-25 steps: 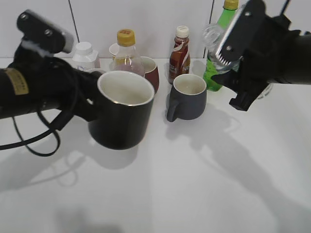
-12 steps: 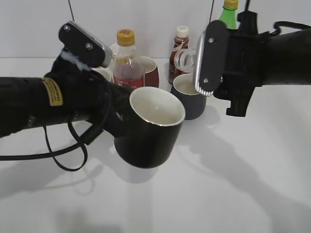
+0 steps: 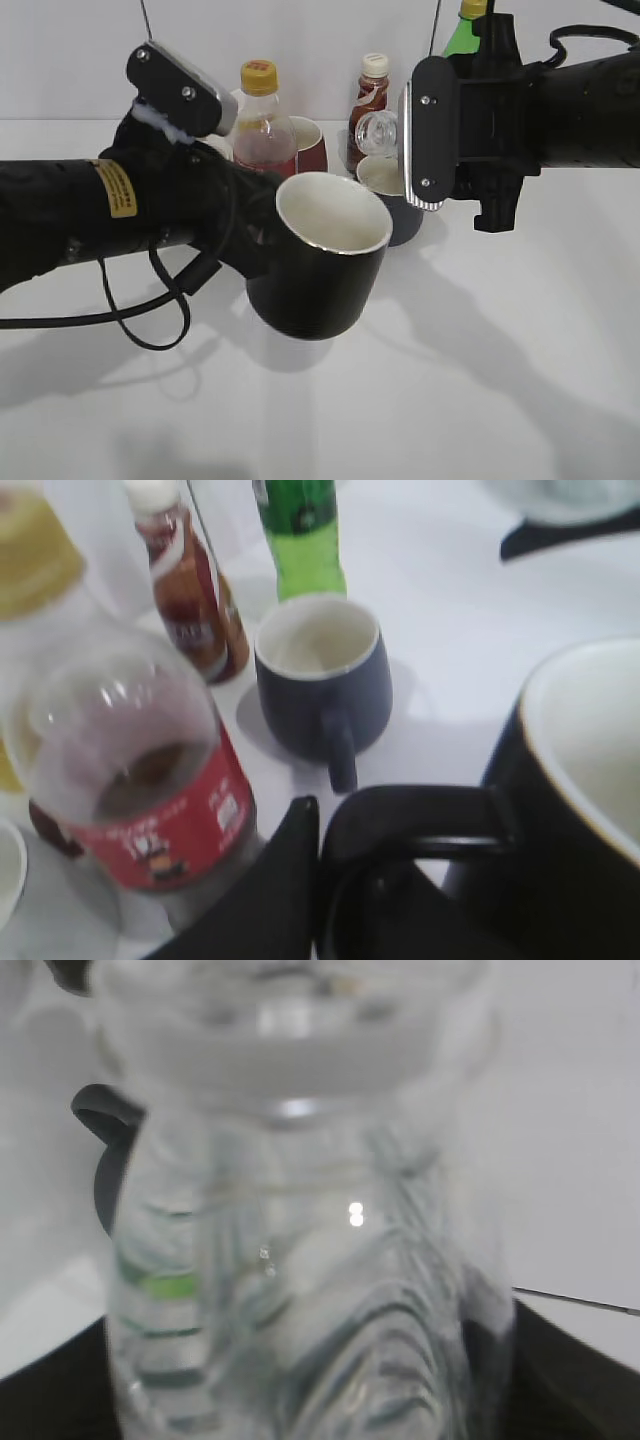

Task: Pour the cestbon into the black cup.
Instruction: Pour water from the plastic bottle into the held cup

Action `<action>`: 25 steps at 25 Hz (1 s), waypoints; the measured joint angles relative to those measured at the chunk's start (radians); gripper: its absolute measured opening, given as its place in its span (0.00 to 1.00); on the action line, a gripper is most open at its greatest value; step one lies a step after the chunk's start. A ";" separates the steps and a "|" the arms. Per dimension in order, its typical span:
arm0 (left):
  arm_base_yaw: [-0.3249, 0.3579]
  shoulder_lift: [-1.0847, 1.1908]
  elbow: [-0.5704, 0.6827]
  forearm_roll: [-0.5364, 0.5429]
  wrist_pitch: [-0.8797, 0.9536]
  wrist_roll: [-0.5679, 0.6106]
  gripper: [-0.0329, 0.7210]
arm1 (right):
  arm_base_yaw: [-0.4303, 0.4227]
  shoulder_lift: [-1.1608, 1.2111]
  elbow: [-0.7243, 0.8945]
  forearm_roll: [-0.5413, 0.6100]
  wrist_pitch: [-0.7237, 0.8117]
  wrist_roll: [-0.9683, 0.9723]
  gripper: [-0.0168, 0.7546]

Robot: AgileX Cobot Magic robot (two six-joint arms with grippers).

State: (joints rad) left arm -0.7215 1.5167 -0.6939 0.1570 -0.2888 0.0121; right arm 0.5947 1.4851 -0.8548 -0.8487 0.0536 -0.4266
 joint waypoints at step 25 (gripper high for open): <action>0.000 0.038 -0.001 0.000 -0.043 0.000 0.11 | 0.000 0.000 0.000 -0.211 0.020 0.000 0.67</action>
State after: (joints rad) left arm -0.7215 1.5548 -0.6948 0.1570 -0.3315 0.0121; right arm 0.5947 1.4851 -0.8548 -1.0594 0.0739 -0.4266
